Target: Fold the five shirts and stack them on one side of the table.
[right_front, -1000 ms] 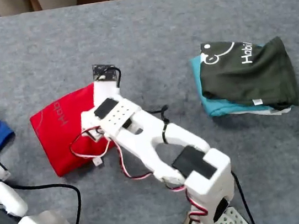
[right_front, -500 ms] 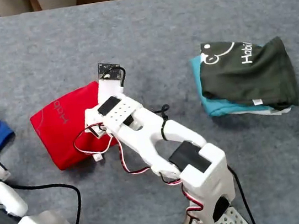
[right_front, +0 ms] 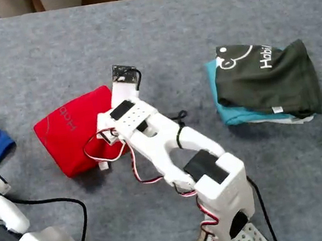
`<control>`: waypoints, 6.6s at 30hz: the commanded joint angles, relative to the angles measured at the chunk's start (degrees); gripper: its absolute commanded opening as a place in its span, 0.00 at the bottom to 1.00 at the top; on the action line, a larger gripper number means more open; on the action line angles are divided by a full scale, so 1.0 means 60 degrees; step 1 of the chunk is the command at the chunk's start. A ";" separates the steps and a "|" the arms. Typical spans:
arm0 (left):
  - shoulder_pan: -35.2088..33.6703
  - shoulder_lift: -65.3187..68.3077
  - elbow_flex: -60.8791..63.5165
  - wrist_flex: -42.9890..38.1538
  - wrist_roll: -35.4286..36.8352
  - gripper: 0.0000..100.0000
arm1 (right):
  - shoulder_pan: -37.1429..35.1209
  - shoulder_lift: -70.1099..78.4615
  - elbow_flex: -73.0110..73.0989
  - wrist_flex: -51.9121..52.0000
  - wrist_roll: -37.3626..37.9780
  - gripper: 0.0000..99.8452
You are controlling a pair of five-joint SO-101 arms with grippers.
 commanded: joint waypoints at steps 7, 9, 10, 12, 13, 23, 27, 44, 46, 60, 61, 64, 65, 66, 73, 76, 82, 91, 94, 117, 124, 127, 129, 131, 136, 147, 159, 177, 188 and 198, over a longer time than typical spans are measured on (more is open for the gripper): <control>-0.0059 -0.0359 -0.0029 -0.0147 -0.0059 0.02 | 0.0623 -0.1179 -0.1297 0.2535 0.0308 0.00; -0.0059 -0.0359 -0.0029 -0.0147 -0.0059 0.02 | 0.1004 -0.1604 -0.1853 0.3179 0.0850 0.00; -0.0059 -0.0359 -0.0029 -0.0147 -0.0059 0.02 | 0.1223 -0.1795 -0.2161 0.3473 0.1128 0.00; -0.0059 -0.0359 -0.0029 -0.0147 -0.0059 0.02 | 0.1707 -0.2073 -0.2835 0.4059 0.1714 0.00; -0.0059 -0.0359 -0.0029 -0.0147 -0.0059 0.02 | 0.1956 -0.2161 -0.3187 0.4322 0.2037 0.00; -0.0059 -0.0359 -0.0015 -0.0147 -0.0059 0.02 | 0.5341 -0.2234 -0.6733 0.7092 0.4454 0.00; -0.0059 -0.0359 -0.0015 -0.0147 -0.0059 0.02 | 0.6923 -0.2249 -0.7245 0.7634 0.5099 0.00; 0.0088 -0.0359 0.0029 -0.0147 -0.0073 0.02 | 1.1612 -0.2234 -0.7245 0.7722 0.7267 0.00; 0.0088 -0.0359 0.0029 -0.0147 -0.0073 0.02 | 1.1700 -0.2234 -0.7245 0.7722 0.7663 0.00; -0.0015 -0.0462 -0.0308 0.0205 -0.0234 0.02 | 1.1670 -0.2322 -0.7656 0.8234 0.8161 0.50; -0.0088 -0.0462 -0.0733 0.0645 -0.0469 0.02 | 1.1656 -0.2322 -0.7875 0.8381 0.8132 0.52; -0.0689 -0.0374 -0.2784 0.2549 -0.0410 0.02 | 1.1641 -0.2322 -0.8623 0.8571 0.8103 0.48; -0.0835 -0.0344 -0.3560 0.3150 -0.0264 0.02 | 1.1641 -0.2322 -0.8857 0.8601 0.8103 0.46; -0.0952 -0.0330 -0.4278 0.3707 -0.0190 0.02 | 1.1641 -0.2322 -0.9092 0.8615 0.8103 0.43; -0.1201 0.1458 -0.8659 0.5670 -0.0132 0.21 | 1.1143 -0.2322 -1.0088 0.8718 0.8161 0.12; -0.1392 0.3099 -1.0388 0.5685 0.0015 0.23 | 1.0806 -0.2322 -1.0278 0.8864 0.8161 0.04; -0.1538 0.6659 -1.4491 0.6696 0.0190 0.23 | 1.0352 -0.2322 -1.0278 0.8864 0.8132 0.04; -0.0249 1.0938 -1.8842 0.8689 0.0176 0.14 | 0.9795 -0.2322 -1.0278 0.8864 0.8088 0.04; 0.0205 1.1304 -2.0396 1.0022 0.0190 0.01 | 0.9780 -0.2513 -1.0234 0.8879 0.8088 0.04; 0.4176 0.1458 -1.0930 0.9949 0.0469 0.02 | 0.6308 -0.3363 -1.0190 0.8821 0.8088 0.04; 0.7238 -0.2894 -0.7092 0.9245 0.0762 0.02 | 0.6322 -0.3231 -1.0190 0.8821 0.8132 0.04; 0.8791 -0.4359 -0.5729 0.9201 0.0777 0.02 | 0.6322 -0.2908 -1.0205 0.8821 0.8132 0.04; 0.9656 -0.5223 -0.5055 0.9201 0.0747 0.02 | 0.6293 -0.2689 -1.0264 0.8821 0.8117 0.04; 1.0388 -0.5941 -0.4527 0.9216 0.0733 0.02 | 0.6278 -0.2542 -1.0264 0.8806 0.8103 0.04; 1.1267 -0.7289 -0.4044 0.9289 0.0747 0.03 | 0.6264 -0.2278 -1.0264 0.8645 0.8132 0.04; 0.7326 -0.8286 -0.6432 0.9612 0.2066 0.29 | 0.4989 -0.1751 -1.0264 0.8337 0.8117 0.13; -0.0220 -0.5795 -0.2198 0.5612 0.1436 0.28 | 0.0139 0.0286 -1.0278 0.8322 0.8088 0.28; -0.4059 -0.3275 -0.0996 0.3106 0.0615 0.28 | -0.2762 0.4125 -1.0381 0.8117 0.7341 0.28; -0.4103 -0.3231 -0.0996 0.3106 0.0601 0.28 | -0.0520 0.5604 -1.3399 0.8205 0.7355 0.03; -0.4029 -0.3231 -0.0996 0.3106 0.0615 0.28 | 0.3084 0.5648 -1.4396 0.8220 0.7853 0.00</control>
